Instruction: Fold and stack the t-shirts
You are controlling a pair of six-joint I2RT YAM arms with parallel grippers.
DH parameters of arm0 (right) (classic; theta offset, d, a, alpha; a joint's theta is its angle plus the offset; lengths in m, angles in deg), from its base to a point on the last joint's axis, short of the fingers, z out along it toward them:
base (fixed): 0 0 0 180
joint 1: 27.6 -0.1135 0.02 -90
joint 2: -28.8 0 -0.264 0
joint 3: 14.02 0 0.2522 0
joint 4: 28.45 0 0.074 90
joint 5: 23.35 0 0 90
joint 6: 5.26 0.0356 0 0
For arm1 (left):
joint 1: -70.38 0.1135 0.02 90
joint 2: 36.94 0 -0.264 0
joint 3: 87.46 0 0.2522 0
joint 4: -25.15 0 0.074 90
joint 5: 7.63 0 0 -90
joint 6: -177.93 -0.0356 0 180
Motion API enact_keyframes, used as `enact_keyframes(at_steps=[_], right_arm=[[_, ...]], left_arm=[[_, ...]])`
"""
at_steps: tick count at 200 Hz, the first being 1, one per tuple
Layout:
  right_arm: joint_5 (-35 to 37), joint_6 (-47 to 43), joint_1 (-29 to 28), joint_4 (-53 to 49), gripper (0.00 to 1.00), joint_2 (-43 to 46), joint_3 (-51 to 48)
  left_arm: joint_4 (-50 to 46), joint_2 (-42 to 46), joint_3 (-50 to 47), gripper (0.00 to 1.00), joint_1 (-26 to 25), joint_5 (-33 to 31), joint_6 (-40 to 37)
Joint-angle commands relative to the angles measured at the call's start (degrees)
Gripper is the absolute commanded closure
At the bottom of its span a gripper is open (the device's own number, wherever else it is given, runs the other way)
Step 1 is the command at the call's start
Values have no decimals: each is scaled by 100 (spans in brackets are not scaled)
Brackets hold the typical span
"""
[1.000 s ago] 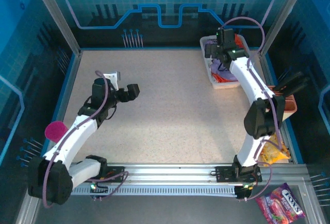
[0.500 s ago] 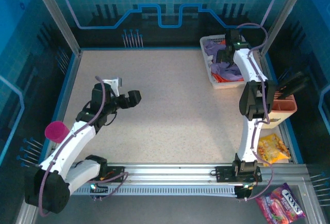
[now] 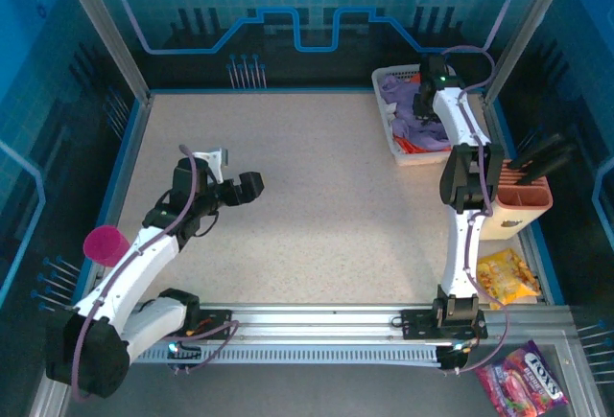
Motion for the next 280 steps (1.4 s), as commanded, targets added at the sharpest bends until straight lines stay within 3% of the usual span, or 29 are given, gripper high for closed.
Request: enact_keyframes(at_steps=[1,6,81,127,151,183,205,256,280], right_arm=[[-224,-11,21,342,95,536,-316],[-276,-29,8,461,100,649,-417],[-726,-360,-329,1538,100,2530,-1141],[-642,-1391,-1299,2035,100,3605,-1140],[-1070,-1808,-1845,2212,99,4044,-1015],[-2078,-2054,-2466,2247,97,4457,-841],[-2334,-2213,-2846,2356,95,4648,-821],[-2558,-2286,-2930,2197,91,4570,-876],[-3359,-2446,-2930,2050,82,4573,-1386]], left_arm=[[-46,78,-61,1,-54,103,135],[-53,75,-51,1,-54,105,138],[-128,131,33,1,-63,35,238],[-409,98,398,1,-62,-62,283],[-569,4,656,1,-62,-45,347],[-682,-13,891,1,-52,-108,368],[-838,0,1085,1,-11,-246,297],[-1180,105,1450,1,169,-457,275],[-1085,286,1255,1,282,-484,385]])
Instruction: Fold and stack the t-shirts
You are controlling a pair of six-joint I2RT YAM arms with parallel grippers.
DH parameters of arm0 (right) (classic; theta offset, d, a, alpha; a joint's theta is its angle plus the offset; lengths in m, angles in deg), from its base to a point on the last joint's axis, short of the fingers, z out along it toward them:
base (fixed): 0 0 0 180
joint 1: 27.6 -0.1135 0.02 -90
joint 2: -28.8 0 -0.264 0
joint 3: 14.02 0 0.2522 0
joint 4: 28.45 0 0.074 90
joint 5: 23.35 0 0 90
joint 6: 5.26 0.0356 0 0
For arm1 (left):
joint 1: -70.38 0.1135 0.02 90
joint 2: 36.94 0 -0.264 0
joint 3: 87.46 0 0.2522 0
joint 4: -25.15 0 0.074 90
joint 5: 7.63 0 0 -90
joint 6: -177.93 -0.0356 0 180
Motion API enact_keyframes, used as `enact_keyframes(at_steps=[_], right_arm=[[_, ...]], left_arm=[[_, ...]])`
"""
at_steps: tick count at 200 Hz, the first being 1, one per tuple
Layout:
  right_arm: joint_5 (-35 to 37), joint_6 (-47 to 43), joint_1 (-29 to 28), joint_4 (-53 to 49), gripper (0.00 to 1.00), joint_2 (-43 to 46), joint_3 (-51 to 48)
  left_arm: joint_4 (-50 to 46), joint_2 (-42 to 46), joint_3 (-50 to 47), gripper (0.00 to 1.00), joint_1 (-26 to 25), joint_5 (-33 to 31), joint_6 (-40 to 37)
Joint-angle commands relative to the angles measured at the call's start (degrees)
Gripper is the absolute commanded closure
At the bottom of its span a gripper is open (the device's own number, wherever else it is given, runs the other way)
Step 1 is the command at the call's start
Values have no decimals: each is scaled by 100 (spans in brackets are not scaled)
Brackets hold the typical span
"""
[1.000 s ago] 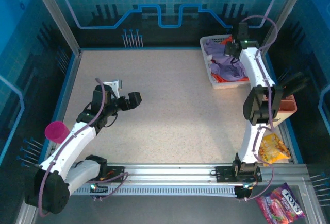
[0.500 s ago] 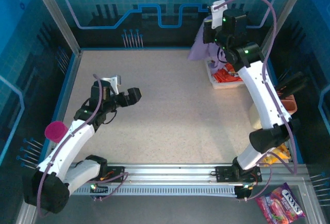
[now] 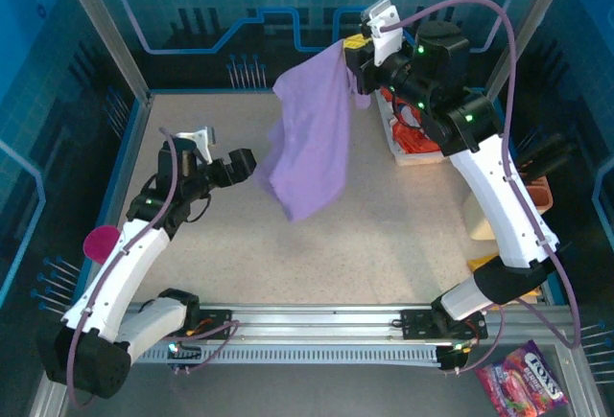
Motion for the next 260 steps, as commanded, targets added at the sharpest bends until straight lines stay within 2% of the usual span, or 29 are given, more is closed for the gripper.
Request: enact_keyframes(at_steps=[1,18,47,51,57,59,75,93,112,141,164,182,201,222,260], right_arm=[[-784,-233,-6,-16,82,-1,-378],[-1101,-239,-19,-83,82,-52,-776],[-941,-238,-48,-144,81,-130,-1544],[-834,-223,-58,-164,74,-148,-1621],[-497,-142,-84,-165,56,-174,-1742],[-347,-104,-91,-164,54,-183,-1778],[23,12,-102,-442,51,-240,-1996],[86,118,-133,-655,28,-107,-2476],[217,427,-181,-1031,20,46,-2893],[40,1097,-343,-1534,9,144,-3544],[440,1248,-819,-1337,9,166,-4270],[693,1354,-1157,-1169,12,133,-4683],[359,1583,-1310,-889,16,52,-4961],[303,1714,-1627,-577,19,-230,-4993],[850,1939,-1794,-469,35,-922,-4806]], left_arm=[[-146,224,-36,1,141,-145,94],[-140,240,-152,2,221,-53,149],[-177,172,-269,2,273,27,156],[-158,163,-291,2,272,42,156],[-146,131,-317,2,272,63,162],[-142,122,-321,2,279,69,161],[-119,-63,-340,5,281,246,175],[-68,-388,-336,10,272,601,230],[62,-841,-354,16,211,904,344],[140,-1539,-207,17,-25,934,507],[299,-1811,-178,16,-123,850,622],[368,-1878,-136,18,-147,853,667],[351,-1931,-85,18,-206,816,651],[368,-1957,-108,18,-229,787,668],[393,-1875,-187,18,-273,776,758]])
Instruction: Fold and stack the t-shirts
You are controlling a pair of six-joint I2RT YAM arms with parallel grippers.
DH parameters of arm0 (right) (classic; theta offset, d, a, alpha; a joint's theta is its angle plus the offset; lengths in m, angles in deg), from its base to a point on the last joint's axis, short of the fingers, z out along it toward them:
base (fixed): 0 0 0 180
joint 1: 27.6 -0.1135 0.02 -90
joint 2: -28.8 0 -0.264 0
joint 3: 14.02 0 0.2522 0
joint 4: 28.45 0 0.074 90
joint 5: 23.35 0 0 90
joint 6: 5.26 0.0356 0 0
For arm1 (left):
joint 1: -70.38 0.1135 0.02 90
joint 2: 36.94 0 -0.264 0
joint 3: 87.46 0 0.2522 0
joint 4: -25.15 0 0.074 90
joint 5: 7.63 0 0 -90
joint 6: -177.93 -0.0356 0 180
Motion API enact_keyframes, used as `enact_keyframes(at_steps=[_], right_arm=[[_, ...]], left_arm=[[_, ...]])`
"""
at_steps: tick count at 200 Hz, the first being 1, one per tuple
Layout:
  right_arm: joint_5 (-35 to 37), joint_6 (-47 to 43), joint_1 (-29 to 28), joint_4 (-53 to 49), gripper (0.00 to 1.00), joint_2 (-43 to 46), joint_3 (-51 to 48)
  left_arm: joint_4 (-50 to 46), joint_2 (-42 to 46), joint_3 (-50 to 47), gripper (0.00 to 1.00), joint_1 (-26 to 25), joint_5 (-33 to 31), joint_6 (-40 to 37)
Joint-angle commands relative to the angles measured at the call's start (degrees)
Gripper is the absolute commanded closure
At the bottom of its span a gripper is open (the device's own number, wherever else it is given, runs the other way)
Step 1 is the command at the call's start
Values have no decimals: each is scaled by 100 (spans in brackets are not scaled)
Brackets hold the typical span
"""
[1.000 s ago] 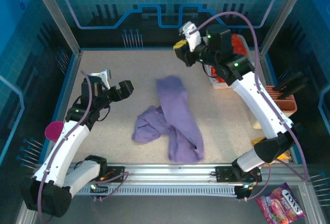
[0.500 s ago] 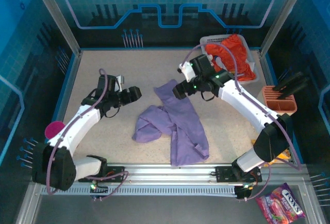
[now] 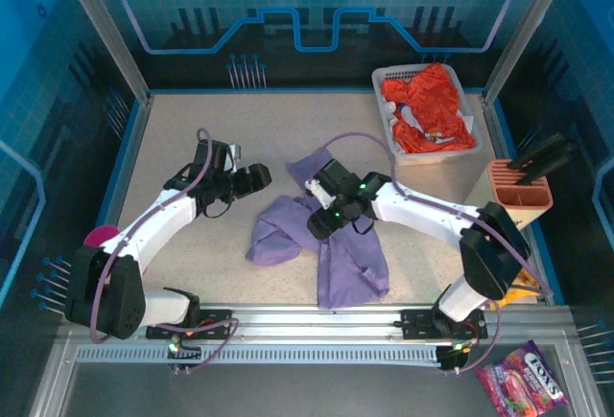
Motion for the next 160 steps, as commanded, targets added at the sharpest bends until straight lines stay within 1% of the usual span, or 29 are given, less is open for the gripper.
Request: enact_keyframes(at_steps=[1,24,36,43,49,56,61,72,101,109,134,148,160], right_arm=[[317,290,-57,190,36,-348,122],[335,293,-38,280,39,-479,69],[372,294,25,263,45,-555,73],[380,306,80,264,55,-588,70],[399,335,136,264,67,-602,69],[424,382,219,264,78,-593,71],[419,416,291,269,84,-576,59],[381,484,464,295,92,-454,23],[207,487,960,374,100,3,-98],[170,469,1104,348,100,113,-98],[98,472,1493,288,100,468,-63],[-134,422,1699,408,100,708,-88],[-454,299,1835,557,100,855,-98]], left_arm=[[127,27,64,18,-67,53,147],[34,78,45,18,-74,55,128],[30,105,15,19,-76,42,128],[33,115,-6,19,-76,41,136],[29,126,-26,19,-76,43,137],[33,126,-43,23,-76,63,129],[15,126,-46,24,-76,63,128],[-22,126,-60,27,-83,93,119],[-68,144,-204,31,-117,207,169],[-97,152,-257,33,-137,231,172],[-101,181,-437,34,-262,272,248],[-153,180,-405,34,-403,257,232],[-142,147,-315,31,-563,217,101]])
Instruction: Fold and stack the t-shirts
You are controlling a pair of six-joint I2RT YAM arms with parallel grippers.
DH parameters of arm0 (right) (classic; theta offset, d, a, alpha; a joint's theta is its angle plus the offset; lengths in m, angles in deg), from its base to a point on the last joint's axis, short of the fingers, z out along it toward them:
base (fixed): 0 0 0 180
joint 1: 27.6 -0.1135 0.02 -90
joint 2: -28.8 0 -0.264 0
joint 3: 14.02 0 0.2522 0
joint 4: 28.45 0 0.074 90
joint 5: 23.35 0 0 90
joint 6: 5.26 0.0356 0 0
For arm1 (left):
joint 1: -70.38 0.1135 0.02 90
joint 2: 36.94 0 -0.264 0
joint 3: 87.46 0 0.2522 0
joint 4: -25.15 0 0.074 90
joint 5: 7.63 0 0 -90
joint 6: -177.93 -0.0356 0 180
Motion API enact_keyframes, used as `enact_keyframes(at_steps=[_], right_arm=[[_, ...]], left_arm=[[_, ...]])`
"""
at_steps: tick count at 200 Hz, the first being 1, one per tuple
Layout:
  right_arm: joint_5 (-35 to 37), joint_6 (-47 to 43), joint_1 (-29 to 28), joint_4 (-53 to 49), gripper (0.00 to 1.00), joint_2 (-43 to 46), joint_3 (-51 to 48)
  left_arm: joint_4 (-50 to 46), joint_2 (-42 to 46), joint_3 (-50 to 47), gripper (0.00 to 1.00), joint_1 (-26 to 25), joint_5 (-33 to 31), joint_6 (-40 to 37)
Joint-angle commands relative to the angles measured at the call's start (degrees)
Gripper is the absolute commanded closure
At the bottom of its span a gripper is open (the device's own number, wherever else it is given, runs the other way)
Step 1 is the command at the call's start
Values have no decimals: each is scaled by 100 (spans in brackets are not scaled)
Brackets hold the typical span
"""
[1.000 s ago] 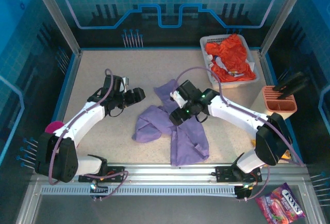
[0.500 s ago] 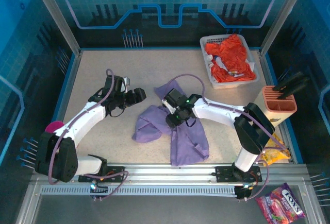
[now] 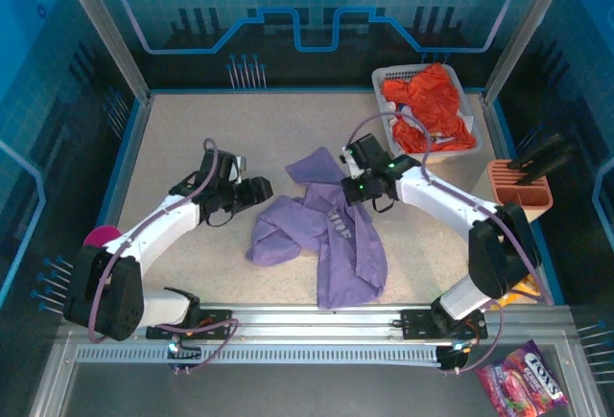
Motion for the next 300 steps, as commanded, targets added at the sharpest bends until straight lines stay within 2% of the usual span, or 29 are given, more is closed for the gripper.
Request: enact_keyframes(at_steps=[1,23,43,78,125,157,198,221,231,240,248,262,284,290,300], right_arm=[[-592,-126,246,232,100,385,-28],[-1447,-527,307,490,100,546,28],[-2147,-723,313,704,100,721,92],[-2362,-915,331,646,100,858,349],[-2807,-960,468,519,100,828,724],[-3144,-944,639,487,100,854,919],[-3715,-986,694,436,100,840,1059],[-3801,-887,733,556,100,871,1041],[-3747,-852,755,595,100,891,1056],[-3619,-812,783,596,100,903,1084],[-3475,-768,805,582,100,912,1121],[-3325,-718,843,572,100,915,1144],[-3001,-618,854,571,100,890,1188],[-2826,-571,853,547,93,886,1197],[-2453,-478,857,493,68,898,1219]], left_arm=[[-62,102,79,31,-280,123,-65],[282,-44,351,25,-489,307,-425],[619,-248,732,19,-596,634,-1113],[334,-626,1523,14,-883,529,-2822],[404,-987,1757,16,-1202,519,-4809],[438,-1313,1998,17,-1218,787,-5174],[769,-1842,2473,17,-1312,810,-5233],[850,-2173,2863,20,-1340,949,-5200],[844,-2286,3023,24,-1347,1003,-5185],[796,-2365,3148,33,-1351,1016,-5174],[732,-2404,3239,44,-1354,1017,-5174],[684,-2405,3315,69,-1349,1010,-5163],[657,-2274,3317,93,-1350,949,-5083],[617,-2218,3348,98,-1347,845,-5020],[493,-2120,3454,100,-1350,565,-4833]])
